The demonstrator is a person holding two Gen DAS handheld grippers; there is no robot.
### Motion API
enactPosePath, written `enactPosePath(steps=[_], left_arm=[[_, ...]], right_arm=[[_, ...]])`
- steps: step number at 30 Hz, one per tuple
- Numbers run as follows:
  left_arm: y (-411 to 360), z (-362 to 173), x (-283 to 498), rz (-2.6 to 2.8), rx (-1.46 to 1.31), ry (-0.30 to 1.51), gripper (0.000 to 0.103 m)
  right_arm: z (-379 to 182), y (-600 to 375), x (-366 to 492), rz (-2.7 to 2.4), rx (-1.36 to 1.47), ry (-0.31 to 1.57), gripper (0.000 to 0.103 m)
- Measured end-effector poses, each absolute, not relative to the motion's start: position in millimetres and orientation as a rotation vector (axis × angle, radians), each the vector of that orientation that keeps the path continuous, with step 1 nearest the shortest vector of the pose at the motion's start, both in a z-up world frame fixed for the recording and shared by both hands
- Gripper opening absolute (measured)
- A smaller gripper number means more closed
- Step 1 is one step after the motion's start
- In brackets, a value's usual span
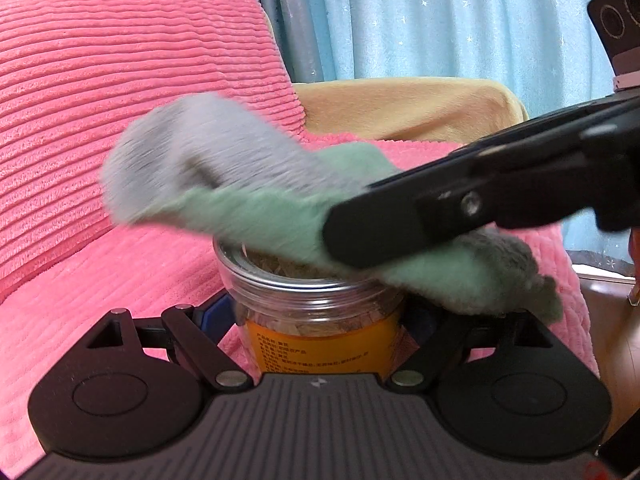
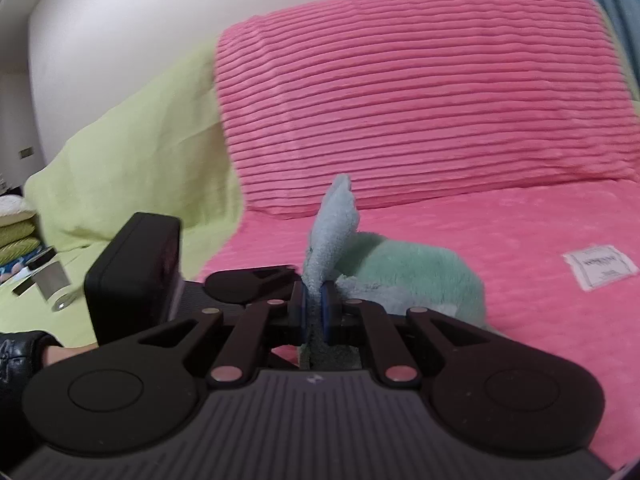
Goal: Clean container
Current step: 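Lift the jar with the left gripper while the right gripper wipes its lid with the cloth, then tilt the jar with the left gripper while the right gripper wipes its side with the cloth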
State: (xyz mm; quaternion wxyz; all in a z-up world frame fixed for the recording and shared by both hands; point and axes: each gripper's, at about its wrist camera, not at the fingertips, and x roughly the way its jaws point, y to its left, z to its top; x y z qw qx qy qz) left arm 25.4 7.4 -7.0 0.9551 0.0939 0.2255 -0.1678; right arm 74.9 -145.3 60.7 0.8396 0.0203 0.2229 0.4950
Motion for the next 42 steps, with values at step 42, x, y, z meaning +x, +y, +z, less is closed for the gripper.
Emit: enactPosePath(steps=[42], left_arm=[[-53.0, -8.5, 60.4, -0.309, 0.258, 0.421, 0.09]], right_arm=[[75.0, -217.3, 106.8, 0.643, 0.185, 0.326, 0.005]])
